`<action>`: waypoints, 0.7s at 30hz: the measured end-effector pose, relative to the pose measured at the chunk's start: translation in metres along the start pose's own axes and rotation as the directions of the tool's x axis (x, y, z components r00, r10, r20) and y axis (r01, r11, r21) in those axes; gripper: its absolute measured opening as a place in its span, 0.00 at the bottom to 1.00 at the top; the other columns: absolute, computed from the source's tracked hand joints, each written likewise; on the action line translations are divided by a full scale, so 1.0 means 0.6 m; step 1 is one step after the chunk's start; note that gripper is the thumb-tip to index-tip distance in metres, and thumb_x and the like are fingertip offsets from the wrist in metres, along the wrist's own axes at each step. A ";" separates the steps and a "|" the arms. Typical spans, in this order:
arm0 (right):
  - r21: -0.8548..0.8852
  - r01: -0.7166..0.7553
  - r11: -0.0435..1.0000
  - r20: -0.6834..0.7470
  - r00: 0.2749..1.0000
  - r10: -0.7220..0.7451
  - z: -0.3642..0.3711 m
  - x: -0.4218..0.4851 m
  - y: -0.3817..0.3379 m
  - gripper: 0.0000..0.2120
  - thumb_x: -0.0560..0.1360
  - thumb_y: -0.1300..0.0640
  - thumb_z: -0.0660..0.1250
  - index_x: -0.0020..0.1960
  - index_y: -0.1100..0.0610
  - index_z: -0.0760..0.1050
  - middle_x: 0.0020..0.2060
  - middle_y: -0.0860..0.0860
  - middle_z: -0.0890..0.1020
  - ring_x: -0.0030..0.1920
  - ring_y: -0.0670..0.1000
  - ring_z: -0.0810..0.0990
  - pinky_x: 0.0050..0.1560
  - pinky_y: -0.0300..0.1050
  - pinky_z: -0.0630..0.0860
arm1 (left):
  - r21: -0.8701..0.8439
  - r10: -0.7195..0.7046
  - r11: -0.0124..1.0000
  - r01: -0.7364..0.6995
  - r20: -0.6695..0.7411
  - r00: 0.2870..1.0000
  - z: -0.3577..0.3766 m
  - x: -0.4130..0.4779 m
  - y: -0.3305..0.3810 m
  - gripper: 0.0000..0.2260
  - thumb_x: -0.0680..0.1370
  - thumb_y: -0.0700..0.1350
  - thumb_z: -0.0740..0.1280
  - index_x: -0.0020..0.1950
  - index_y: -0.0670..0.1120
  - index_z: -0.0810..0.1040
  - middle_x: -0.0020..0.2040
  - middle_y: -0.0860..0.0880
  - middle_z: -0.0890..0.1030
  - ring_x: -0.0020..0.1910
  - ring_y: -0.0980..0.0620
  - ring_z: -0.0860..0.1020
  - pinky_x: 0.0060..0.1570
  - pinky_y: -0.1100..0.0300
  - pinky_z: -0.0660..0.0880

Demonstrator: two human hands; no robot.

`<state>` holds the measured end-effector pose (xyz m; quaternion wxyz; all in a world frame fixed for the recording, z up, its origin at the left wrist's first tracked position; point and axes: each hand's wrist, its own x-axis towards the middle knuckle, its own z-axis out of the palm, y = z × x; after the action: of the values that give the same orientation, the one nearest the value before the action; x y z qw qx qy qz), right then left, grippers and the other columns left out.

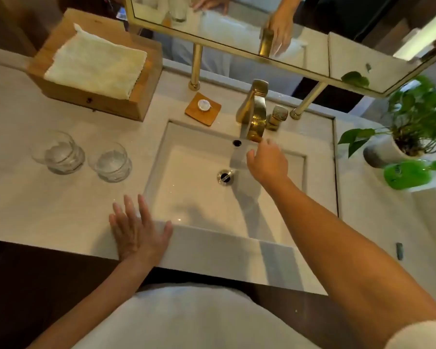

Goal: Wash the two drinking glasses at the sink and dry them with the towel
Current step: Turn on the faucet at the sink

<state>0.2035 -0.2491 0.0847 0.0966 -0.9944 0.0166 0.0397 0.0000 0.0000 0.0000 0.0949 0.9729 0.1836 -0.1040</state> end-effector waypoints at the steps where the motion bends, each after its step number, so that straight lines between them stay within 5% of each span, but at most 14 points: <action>1: -0.038 -0.001 0.999 -0.017 1.000 0.001 -0.005 0.011 0.006 0.17 0.80 0.52 0.60 0.66 0.59 0.71 0.60 0.57 0.77 0.59 0.58 0.75 0.55 0.53 0.75 | 0.007 -0.050 0.999 0.050 0.030 0.998 0.003 0.001 0.001 0.45 0.76 0.66 0.60 0.81 0.43 0.45 0.80 0.35 0.47 0.78 0.33 0.44 0.76 0.38 0.46; 6: 0.016 -0.032 0.999 0.021 0.999 0.032 -0.020 0.075 0.046 0.27 0.80 0.54 0.65 0.76 0.57 0.61 0.72 0.60 0.69 0.72 0.63 0.66 0.68 0.59 0.69 | 0.027 -0.094 0.995 0.095 -0.019 0.995 0.019 0.001 0.005 0.43 0.75 0.70 0.46 0.81 0.44 0.43 0.81 0.37 0.44 0.80 0.36 0.40 0.77 0.39 0.42; 14: 0.183 -0.185 0.966 0.164 0.974 0.156 -0.023 0.181 0.099 0.35 0.82 0.51 0.62 0.81 0.51 0.46 0.80 0.58 0.51 0.79 0.63 0.54 0.75 0.61 0.57 | 0.060 -0.122 0.990 0.124 -0.040 0.992 0.029 0.003 0.010 0.42 0.76 0.71 0.43 0.82 0.46 0.40 0.82 0.41 0.40 0.80 0.40 0.36 0.77 0.39 0.41; 21: 0.270 -0.219 0.937 0.247 0.957 0.153 -0.012 0.237 0.108 0.34 0.82 0.48 0.61 0.81 0.56 0.49 0.73 0.64 0.67 0.69 0.63 0.71 0.69 0.57 0.71 | 0.039 -0.121 0.992 0.124 -0.057 0.991 0.008 -0.001 0.020 0.42 0.76 0.70 0.47 0.82 0.45 0.48 0.81 0.38 0.48 0.80 0.37 0.45 0.76 0.39 0.46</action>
<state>0.3431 -0.3175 0.0679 0.2406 -0.9520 0.1060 0.1566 0.0030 -0.0121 -0.0027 0.0626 0.9640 0.2432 -0.0870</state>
